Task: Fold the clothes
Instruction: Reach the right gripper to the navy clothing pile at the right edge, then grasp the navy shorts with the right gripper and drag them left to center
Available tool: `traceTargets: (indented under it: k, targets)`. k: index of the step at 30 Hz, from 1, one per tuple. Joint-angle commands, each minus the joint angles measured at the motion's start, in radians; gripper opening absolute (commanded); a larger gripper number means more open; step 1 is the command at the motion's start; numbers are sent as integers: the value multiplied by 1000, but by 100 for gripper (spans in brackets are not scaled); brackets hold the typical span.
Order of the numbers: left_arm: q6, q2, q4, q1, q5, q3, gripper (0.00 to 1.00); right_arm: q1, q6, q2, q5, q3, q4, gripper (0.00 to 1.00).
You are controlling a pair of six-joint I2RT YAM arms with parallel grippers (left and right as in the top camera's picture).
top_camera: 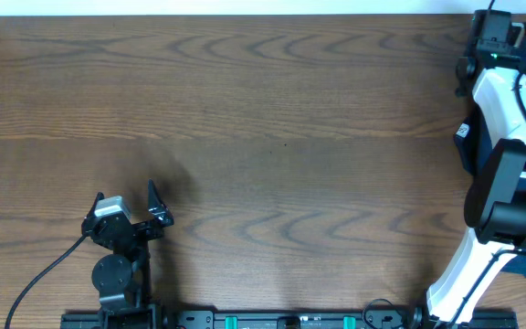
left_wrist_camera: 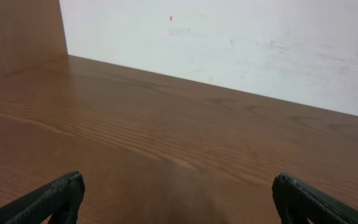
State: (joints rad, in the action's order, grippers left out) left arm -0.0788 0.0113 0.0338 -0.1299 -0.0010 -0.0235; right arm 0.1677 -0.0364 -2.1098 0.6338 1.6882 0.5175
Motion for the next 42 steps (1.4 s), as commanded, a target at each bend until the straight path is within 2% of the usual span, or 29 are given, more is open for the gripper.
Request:
traceTargets:
  k: [1,7,12,19,24,29,33,36,42]
  targets:
    - [-5,0,38,-4,-26,19,98,-81,-50,2,-136,11,0,1]
    - [-5,0,38,-4,-26,19,98,-212,-88,0,-237,11,-10,1]
    - [-5,0,38,-4,-26,19,98,-287,-90,-4,-188,11,-26,1]
    - [-5,0,38,-4,-26,19,98,-252,-89,-5,-41,11,-9,1]
    - [-5,0,38,-4,-26,19,98,-177,-90,-5,-50,11,28,1]
    - [-5,0,38,-4,-26,19,98,-145,-90,-5,-351,11,29,1]
    - [-5,0,38,-4,-26,19,98,-184,-113,-5,-592,11,12,1]
    - [-5,0,38,-4,-26,19,98,-258,-128,-5,-659,11,-16,2]
    - [-5,0,38,-4,-26,19,98,-470,-150,-6,-668,11,-72,2]
